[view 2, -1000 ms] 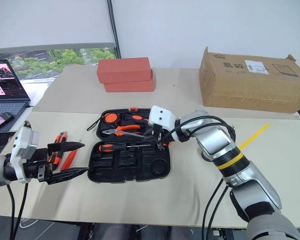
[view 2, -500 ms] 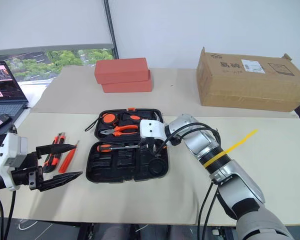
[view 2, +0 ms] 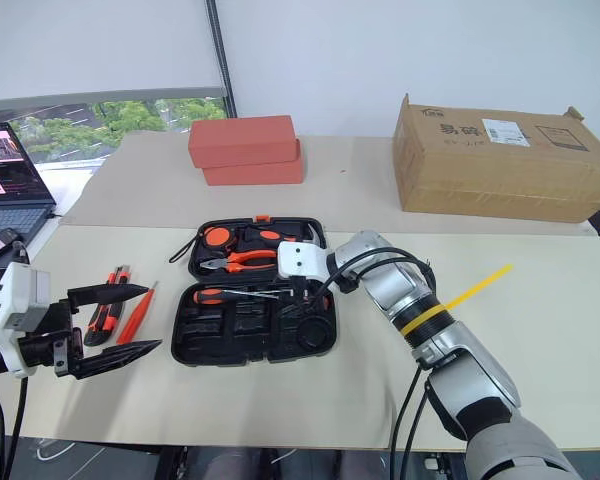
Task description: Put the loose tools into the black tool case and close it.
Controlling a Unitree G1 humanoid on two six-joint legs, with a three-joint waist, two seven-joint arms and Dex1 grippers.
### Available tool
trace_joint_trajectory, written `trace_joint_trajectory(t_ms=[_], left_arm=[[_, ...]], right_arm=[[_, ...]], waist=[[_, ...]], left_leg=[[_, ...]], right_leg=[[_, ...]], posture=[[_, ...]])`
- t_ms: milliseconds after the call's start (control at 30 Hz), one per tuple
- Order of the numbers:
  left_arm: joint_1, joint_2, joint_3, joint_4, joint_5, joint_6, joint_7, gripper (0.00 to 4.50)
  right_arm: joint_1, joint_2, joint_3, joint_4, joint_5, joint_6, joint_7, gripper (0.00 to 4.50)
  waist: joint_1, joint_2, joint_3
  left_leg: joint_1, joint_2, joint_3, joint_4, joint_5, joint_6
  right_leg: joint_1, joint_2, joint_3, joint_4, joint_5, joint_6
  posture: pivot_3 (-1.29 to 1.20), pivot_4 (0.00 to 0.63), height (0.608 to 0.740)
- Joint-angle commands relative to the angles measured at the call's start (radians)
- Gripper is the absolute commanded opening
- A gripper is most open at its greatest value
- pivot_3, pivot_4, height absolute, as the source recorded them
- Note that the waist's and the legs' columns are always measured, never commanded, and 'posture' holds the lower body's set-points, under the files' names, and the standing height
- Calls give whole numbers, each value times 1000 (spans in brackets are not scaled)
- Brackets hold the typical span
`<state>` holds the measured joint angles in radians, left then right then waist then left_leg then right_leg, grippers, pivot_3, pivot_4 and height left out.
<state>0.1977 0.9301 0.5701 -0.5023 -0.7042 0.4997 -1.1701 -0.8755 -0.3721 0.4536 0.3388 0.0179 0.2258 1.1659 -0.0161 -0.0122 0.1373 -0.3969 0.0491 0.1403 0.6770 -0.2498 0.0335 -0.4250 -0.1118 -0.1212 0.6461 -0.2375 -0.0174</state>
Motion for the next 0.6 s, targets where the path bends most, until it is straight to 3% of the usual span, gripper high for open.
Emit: trace_joint_trajectory(t_ms=[33, 67, 100, 200, 433, 600], left_arm=[[-16, 17, 3, 4, 10, -29, -8, 4500], [-17, 18, 1, 6, 11, -31, -9, 4500], [-18, 18, 0, 8, 11, -33, -10, 4500], [-22, 19, -4, 15, 12, -41, -13, 4500], [-36, 22, -16, 34, 21, -55, -27, 4500], [-43, 26, -20, 46, 28, -65, -37, 4500]], right_arm=[[9, 71, -178, -68, 165, 102, -66, 3998], [20, 92, -212, -74, 203, 123, -73, 3998], [36, 110, -249, -80, 237, 160, -96, 3431], [87, 142, -308, -80, 269, 202, -170, 2580], [166, 97, -188, -48, 108, 67, -206, 165], [224, 75, -115, -97, 80, 32, -149, 45]], waist=[[-3, 0, 0], [-3, 0, 0], [-2, 0, 0], [1, 0, 0], [0, 0, 0], [-6, 0, 0]], left_leg=[[0, 0, 0, 0, 0, 0], [0, 0, 0, 0, 0, 0], [0, 0, 0, 0, 0, -1], [0, 0, 0, -1, 0, -1], [0, 0, 0, -1, 0, 0], [0, 0, 0, -1, 0, -1]], right_leg=[[0, 0, 0, 0, 0, 0], [0, 0, 0, 0, 0, 0], [0, 0, 0, 0, 0, -1], [0, 0, 0, 0, 0, -1], [0, 0, 0, 0, 0, 0], [0, 1, 1, 0, 0, 0]], posture=[[0, 150, 711], [0, 150, 711], [0, 150, 711], [0, 150, 711], [0, 150, 711], [0, 150, 711]])
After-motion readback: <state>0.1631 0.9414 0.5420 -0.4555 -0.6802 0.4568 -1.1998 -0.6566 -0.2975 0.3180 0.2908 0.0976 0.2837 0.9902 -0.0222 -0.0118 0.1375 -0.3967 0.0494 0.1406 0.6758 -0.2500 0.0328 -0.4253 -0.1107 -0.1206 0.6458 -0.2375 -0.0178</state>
